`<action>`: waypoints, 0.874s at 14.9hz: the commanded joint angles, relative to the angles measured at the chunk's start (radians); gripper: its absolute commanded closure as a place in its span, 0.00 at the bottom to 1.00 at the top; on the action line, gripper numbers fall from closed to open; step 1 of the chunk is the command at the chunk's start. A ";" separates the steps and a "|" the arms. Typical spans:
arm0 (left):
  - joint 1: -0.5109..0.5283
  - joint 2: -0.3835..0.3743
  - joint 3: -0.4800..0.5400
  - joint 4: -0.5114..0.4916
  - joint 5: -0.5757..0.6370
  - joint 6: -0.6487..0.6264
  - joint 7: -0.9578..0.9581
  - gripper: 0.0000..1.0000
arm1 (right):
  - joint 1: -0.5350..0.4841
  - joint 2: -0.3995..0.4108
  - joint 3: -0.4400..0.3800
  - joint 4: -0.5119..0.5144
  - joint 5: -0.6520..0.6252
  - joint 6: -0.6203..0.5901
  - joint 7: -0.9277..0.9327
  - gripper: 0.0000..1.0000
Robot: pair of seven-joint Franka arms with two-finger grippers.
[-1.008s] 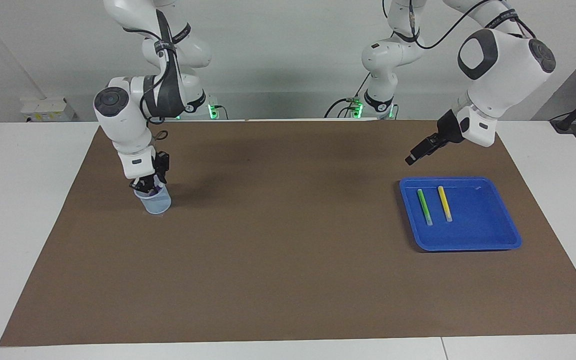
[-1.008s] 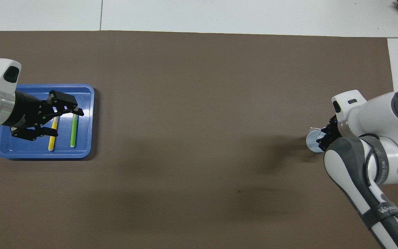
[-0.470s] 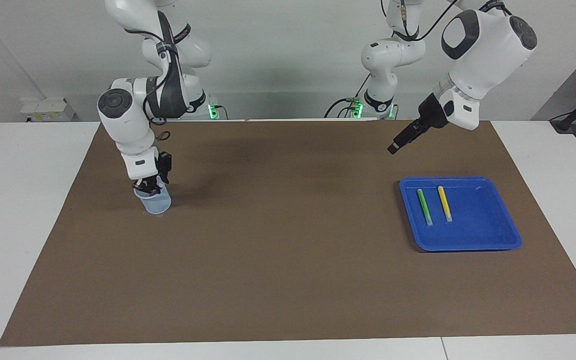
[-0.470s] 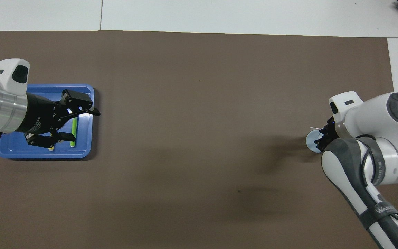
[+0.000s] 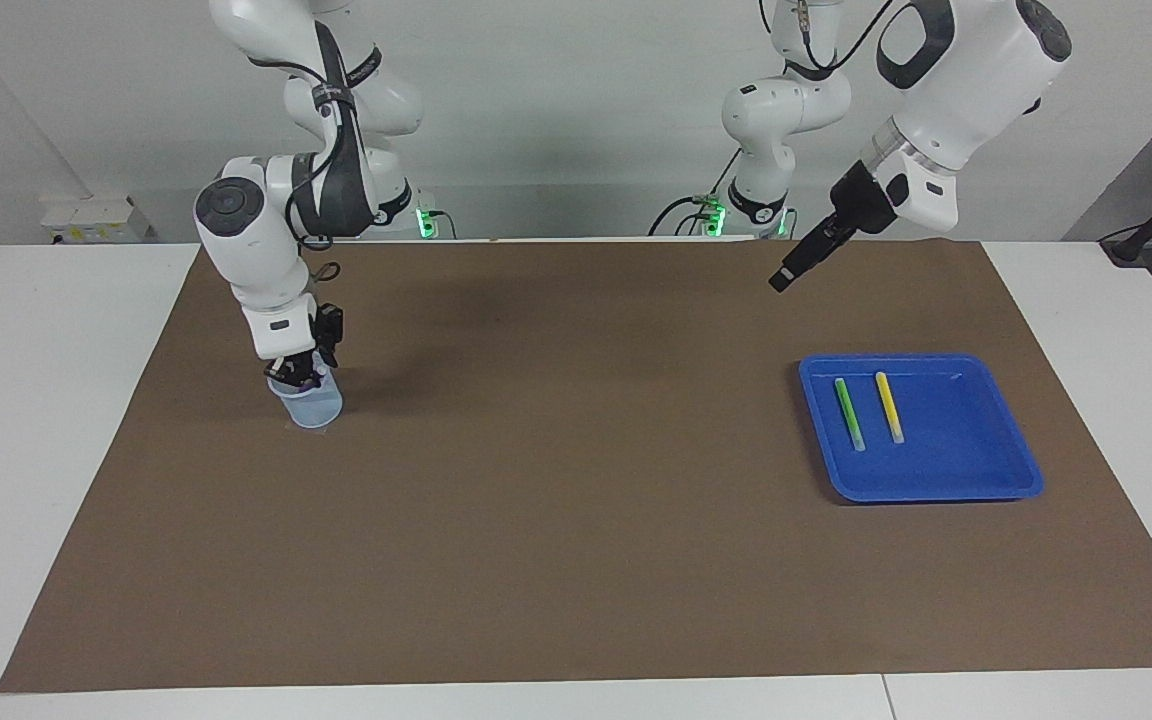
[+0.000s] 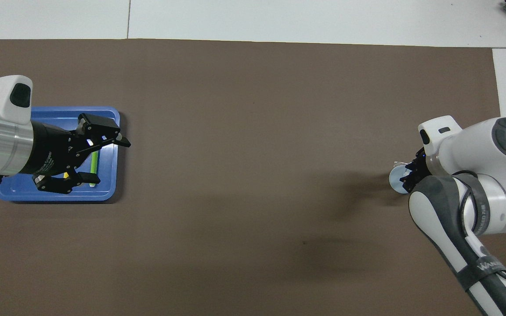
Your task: Right arm passes pens to left for tray arrangement
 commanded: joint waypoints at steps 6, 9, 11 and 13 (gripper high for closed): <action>-0.019 -0.023 0.012 -0.022 -0.040 0.005 -0.060 0.02 | -0.013 0.001 0.006 -0.015 -0.020 -0.002 -0.004 0.84; -0.019 -0.023 0.012 -0.023 -0.044 0.017 -0.061 0.02 | -0.013 0.001 0.006 -0.015 -0.020 -0.005 -0.006 1.00; -0.019 -0.021 0.012 -0.022 -0.047 0.028 -0.061 0.02 | -0.013 0.001 0.006 -0.008 -0.020 -0.016 -0.006 1.00; -0.019 -0.021 0.012 -0.023 -0.052 0.052 -0.061 0.02 | -0.015 0.004 0.006 0.031 -0.019 -0.060 -0.006 1.00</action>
